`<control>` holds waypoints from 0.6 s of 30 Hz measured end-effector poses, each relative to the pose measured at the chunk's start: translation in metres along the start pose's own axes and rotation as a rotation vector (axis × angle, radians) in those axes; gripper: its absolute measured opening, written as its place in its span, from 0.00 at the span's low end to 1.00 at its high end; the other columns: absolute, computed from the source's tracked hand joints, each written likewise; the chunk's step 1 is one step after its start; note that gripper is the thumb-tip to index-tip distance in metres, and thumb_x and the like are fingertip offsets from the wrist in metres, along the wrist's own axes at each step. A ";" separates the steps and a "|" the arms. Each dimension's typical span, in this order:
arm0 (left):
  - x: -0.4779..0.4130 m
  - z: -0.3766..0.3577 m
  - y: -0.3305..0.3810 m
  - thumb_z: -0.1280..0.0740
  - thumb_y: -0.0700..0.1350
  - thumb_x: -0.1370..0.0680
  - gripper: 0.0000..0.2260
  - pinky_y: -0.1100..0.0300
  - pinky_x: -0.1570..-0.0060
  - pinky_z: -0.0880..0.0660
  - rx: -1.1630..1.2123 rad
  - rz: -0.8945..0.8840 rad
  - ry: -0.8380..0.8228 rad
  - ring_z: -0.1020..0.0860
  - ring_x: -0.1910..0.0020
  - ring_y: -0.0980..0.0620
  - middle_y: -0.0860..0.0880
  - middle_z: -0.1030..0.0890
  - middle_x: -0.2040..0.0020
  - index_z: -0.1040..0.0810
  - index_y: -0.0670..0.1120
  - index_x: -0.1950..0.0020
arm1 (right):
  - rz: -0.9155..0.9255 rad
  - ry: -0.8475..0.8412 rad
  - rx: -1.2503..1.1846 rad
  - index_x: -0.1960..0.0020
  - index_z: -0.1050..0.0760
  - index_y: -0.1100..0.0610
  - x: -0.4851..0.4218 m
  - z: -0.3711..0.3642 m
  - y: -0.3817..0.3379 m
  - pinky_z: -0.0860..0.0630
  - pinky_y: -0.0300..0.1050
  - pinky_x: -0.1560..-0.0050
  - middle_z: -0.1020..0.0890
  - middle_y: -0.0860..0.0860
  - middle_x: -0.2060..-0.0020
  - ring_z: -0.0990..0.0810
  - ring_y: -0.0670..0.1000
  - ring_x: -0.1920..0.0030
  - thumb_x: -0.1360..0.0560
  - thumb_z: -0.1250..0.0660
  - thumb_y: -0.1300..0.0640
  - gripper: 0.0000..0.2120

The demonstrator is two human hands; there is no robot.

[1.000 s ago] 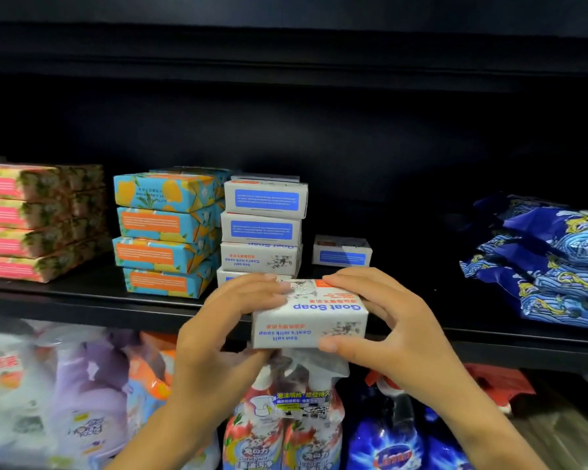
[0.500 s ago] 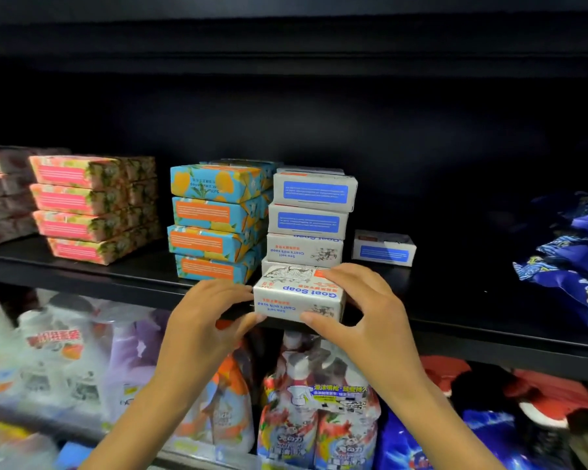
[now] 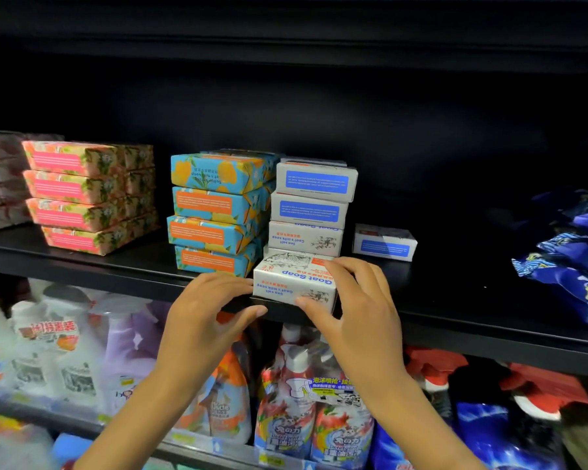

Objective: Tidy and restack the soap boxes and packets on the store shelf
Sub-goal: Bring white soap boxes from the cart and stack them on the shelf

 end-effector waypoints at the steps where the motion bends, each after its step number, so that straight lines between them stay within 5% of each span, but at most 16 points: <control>1: 0.000 0.000 0.000 0.26 0.47 0.33 0.13 0.63 0.47 0.29 0.001 -0.003 0.006 0.20 0.52 0.49 0.49 0.16 0.53 0.16 0.41 0.53 | -0.004 0.010 0.023 0.40 0.25 0.58 -0.001 0.000 -0.001 0.29 0.40 0.50 0.24 0.50 0.45 0.29 0.49 0.42 0.31 0.28 0.46 0.24; 8: 0.001 0.000 -0.001 0.26 0.49 0.34 0.14 0.65 0.47 0.30 -0.014 -0.018 0.041 0.25 0.50 0.57 0.49 0.16 0.54 0.16 0.42 0.53 | -0.043 -0.034 0.065 0.36 0.27 0.56 -0.007 -0.007 0.001 0.29 0.43 0.45 0.24 0.50 0.40 0.30 0.50 0.38 0.29 0.30 0.45 0.26; 18: 0.002 0.000 -0.004 0.26 0.50 0.34 0.15 0.61 0.48 0.27 -0.021 0.016 0.037 0.21 0.51 0.53 0.51 0.16 0.52 0.16 0.44 0.51 | -0.066 -0.125 0.148 0.30 0.35 0.48 -0.013 -0.017 0.003 0.30 0.42 0.43 0.32 0.44 0.33 0.36 0.45 0.35 0.26 0.37 0.39 0.28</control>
Point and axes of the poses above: each hand's wrist, its own x-axis away from the middle knuckle, its own z-axis out of the back of the hand, y = z × x, the point moved 9 cm from there along -x, towards the middle knuckle
